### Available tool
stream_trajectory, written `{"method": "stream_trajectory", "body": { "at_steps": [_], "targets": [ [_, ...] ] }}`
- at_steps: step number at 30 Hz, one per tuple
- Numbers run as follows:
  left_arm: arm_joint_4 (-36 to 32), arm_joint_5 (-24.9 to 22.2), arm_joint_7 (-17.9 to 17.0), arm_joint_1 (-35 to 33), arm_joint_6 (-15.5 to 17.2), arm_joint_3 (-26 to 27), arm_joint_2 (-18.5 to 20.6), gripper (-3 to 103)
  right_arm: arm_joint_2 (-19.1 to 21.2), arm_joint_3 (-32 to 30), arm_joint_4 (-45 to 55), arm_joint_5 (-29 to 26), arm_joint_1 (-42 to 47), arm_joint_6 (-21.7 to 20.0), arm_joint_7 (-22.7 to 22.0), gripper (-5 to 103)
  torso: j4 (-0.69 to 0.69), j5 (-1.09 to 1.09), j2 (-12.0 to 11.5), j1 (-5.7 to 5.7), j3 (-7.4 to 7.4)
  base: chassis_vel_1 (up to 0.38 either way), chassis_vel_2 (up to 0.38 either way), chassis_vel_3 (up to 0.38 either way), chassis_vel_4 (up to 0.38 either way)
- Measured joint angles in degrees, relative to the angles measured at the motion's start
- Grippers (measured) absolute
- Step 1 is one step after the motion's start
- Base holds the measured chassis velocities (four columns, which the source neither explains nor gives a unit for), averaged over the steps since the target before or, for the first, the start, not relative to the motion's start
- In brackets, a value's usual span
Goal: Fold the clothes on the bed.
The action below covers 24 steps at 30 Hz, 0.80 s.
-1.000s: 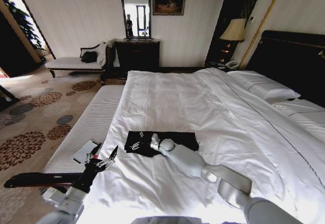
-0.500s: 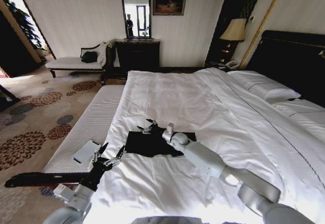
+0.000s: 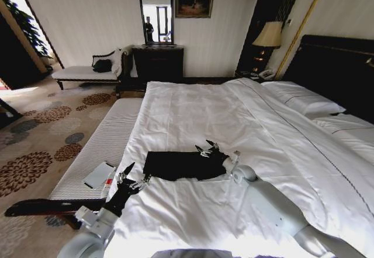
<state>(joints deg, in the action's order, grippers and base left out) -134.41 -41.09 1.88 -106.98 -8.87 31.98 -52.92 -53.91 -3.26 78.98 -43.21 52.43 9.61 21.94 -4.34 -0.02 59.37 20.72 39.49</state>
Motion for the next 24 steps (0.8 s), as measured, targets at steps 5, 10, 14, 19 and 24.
{"method": "stream_trajectory", "body": {
  "at_steps": [5, 10, 14, 19, 24],
  "targets": [
    [-0.7, 0.3, -0.1, -0.6, 0.1, 0.4, 0.1, 100, -0.6, -2.0, -2.4, 4.2, 3.0, 2.4, 1.6, 100, 0.02, -0.02, 0.0, 0.0, 0.0, 0.0, 0.0, 0.0, 0.0],
    [-1.3, 0.3, -0.1, -1.8, 0.2, 1.7, 0.0, 100, -1.2, -2.9, -9.2, 7.2, 3.2, 5.6, 5.2, 100, 0.03, -0.01, 0.0, 0.0, 0.0, 0.0, 0.0, 0.0, 0.0],
    [-1.9, 0.3, -0.1, -2.8, 0.2, 2.8, 0.0, 100, -1.2, -3.5, -13.1, 7.4, 2.9, 7.2, 6.8, 100, 0.04, -0.02, 0.0, 0.0, -0.01, 0.0, 0.0, 0.0, 0.0],
    [-2.3, 0.4, -0.1, -3.0, 0.2, 3.0, -0.4, 100, 0.5, -4.9, -12.0, 5.4, 4.8, 7.9, 7.4, 100, -0.02, -0.02, 0.0, 0.0, 0.0, 0.0, 0.0, 0.0, 0.0],
    [-2.4, 0.7, -0.1, -2.6, 0.2, 1.8, -0.9, 100, 1.8, -7.9, -3.2, 2.4, 8.1, 5.9, 5.6, 100, -0.01, 0.0, 0.0, 0.01, 0.01, 0.0, 0.0, 0.0, 0.0]
  ]
}}
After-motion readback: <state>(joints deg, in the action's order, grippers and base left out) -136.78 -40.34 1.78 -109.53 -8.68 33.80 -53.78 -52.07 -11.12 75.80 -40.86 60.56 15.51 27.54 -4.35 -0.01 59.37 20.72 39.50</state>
